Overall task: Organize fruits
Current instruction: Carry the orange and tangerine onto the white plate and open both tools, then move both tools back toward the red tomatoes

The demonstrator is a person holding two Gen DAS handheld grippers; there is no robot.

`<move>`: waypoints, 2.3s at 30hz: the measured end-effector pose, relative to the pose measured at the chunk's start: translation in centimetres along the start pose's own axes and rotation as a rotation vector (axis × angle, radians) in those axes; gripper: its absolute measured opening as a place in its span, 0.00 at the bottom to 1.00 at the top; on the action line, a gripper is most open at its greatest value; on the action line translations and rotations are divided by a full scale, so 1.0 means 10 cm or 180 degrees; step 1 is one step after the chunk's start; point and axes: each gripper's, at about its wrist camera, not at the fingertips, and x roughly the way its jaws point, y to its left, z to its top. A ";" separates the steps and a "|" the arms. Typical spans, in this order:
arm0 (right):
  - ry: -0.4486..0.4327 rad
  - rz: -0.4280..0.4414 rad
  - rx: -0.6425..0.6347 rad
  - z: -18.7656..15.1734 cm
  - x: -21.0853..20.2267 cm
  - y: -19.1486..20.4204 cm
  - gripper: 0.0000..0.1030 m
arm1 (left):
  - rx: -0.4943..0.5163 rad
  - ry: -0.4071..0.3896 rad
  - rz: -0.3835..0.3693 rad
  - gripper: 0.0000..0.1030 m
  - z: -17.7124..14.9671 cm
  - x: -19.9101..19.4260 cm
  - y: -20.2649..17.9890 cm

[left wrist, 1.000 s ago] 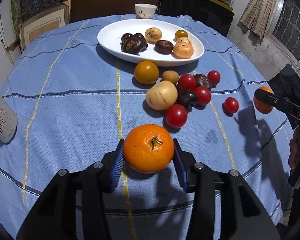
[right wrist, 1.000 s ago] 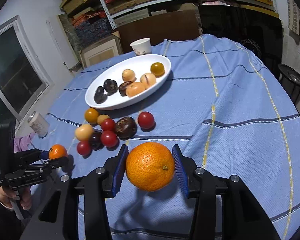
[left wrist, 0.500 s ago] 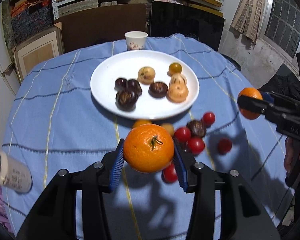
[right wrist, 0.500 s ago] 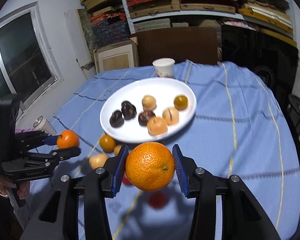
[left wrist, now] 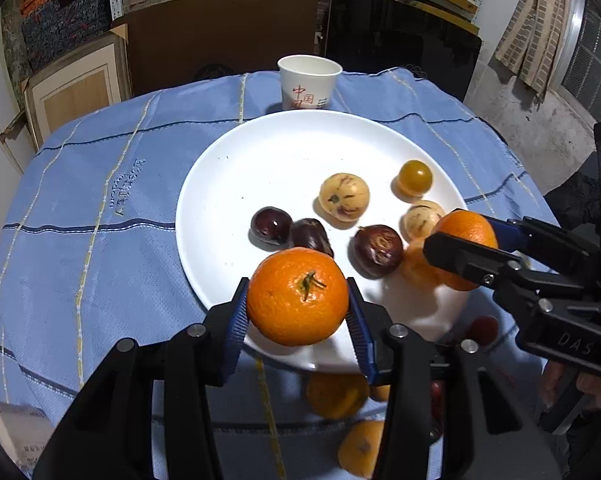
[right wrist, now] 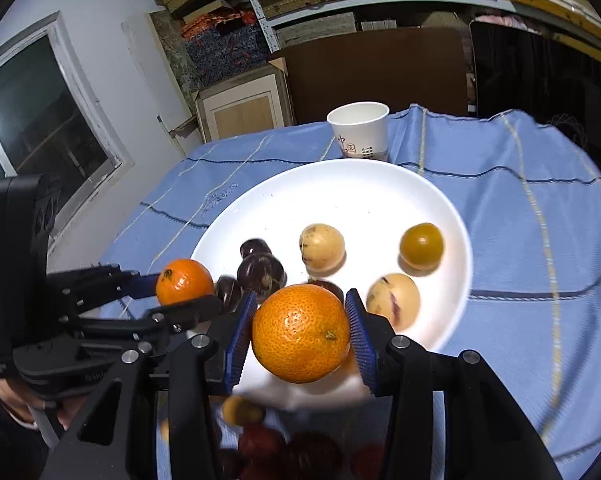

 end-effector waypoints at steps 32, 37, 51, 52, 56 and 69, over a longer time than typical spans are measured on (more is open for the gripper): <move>-0.0351 -0.0406 0.0186 -1.04 -1.15 -0.05 0.91 | -0.0116 -0.0257 0.0235 0.87 -1.12 -0.86 -0.40; -0.0205 -0.0477 -0.0064 -1.29 -1.11 0.05 0.91 | -0.0200 -0.0188 0.0250 0.87 -1.39 -0.86 -0.39; 0.0134 -0.0488 -0.0426 -1.44 -0.81 0.15 0.83 | -0.0306 -0.0011 0.0165 0.87 -1.53 -0.62 -0.34; 0.0153 -0.0495 -0.0431 -1.45 -0.79 0.15 0.83 | -0.0298 0.0002 0.0172 0.87 -1.53 -0.61 -0.35; 0.0200 -0.0514 -0.0426 -1.47 -0.73 0.14 0.83 | -0.0292 0.0012 0.0177 0.87 -1.53 -0.58 -0.39; 0.0314 -0.0626 -0.0437 -1.51 -0.66 0.15 0.78 | -0.0266 0.0014 0.0342 0.87 -1.66 -0.57 -0.47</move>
